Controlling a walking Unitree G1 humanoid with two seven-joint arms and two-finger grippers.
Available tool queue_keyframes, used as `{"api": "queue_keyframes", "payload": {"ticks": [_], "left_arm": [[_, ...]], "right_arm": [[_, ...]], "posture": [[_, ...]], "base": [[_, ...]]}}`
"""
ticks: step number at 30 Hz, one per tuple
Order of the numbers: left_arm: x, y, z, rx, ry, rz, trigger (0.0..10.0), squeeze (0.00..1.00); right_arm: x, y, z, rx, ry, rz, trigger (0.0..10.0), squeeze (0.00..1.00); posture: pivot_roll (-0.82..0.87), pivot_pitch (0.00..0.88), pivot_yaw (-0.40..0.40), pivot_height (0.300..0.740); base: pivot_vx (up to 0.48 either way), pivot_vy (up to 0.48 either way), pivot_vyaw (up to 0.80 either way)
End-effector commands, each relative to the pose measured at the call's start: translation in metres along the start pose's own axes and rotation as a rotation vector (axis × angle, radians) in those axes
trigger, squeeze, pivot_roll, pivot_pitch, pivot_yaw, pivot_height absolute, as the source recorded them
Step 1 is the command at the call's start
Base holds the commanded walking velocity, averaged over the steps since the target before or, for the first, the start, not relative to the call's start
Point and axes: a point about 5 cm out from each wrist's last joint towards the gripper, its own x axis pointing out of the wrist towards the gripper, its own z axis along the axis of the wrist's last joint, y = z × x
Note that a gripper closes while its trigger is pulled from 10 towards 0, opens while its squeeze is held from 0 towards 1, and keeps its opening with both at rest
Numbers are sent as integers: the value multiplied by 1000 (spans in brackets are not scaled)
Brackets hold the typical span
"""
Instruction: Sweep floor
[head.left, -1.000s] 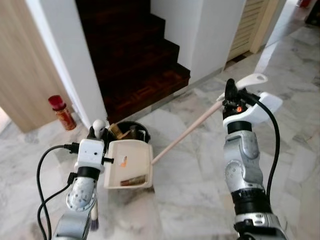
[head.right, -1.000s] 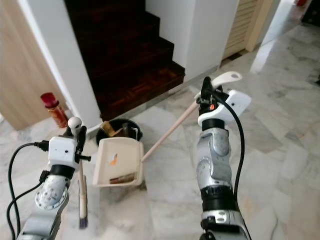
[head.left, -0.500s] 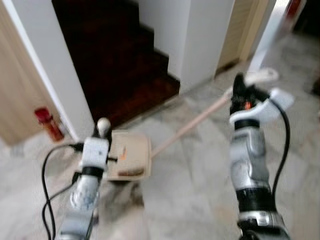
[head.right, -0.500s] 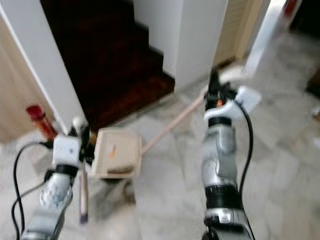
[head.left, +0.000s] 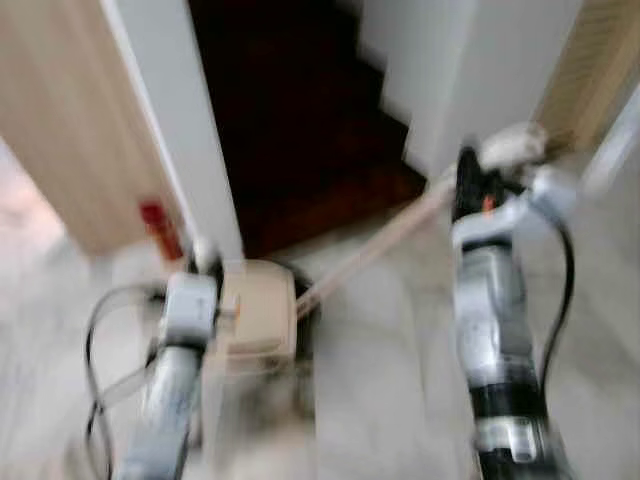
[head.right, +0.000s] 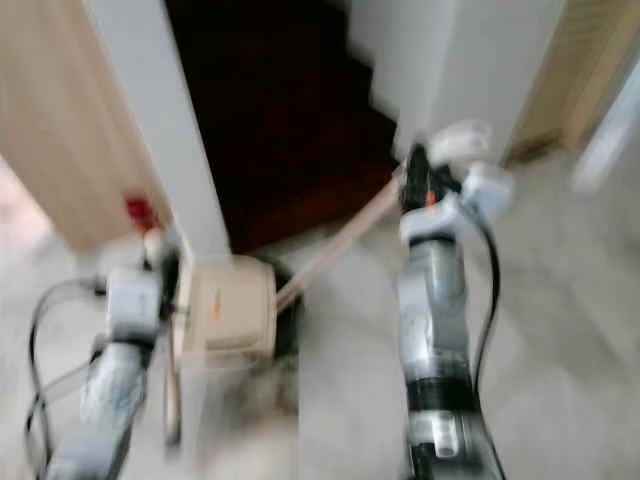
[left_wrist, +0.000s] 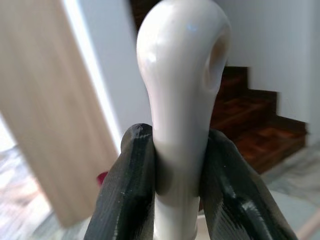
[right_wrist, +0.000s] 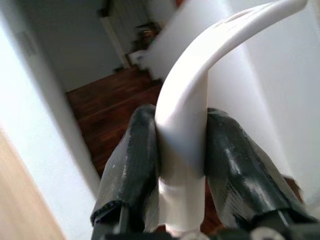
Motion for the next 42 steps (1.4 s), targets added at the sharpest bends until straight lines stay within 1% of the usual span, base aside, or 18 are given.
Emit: {"api": "queue_keyframes", "payload": {"ticks": [1,11,42], "left_arm": [[2,7,7,36,-37,12,10000,0],[2,7,6,37,-36,14,10000,0],[2,7,6,36,-37,15,10000,0]], "right_arm": [[7,14,13,16,-64,42,10000,0],[7,14,13,35,-58,38,10000,0],[9,14,16,44,-71,27,10000,0]], "posture": [[72,12,-26,740],[73,11,-27,740],[73,17,-31,740]], "base": [[292,0,413],[295,0,41],[296,0,0]]}}
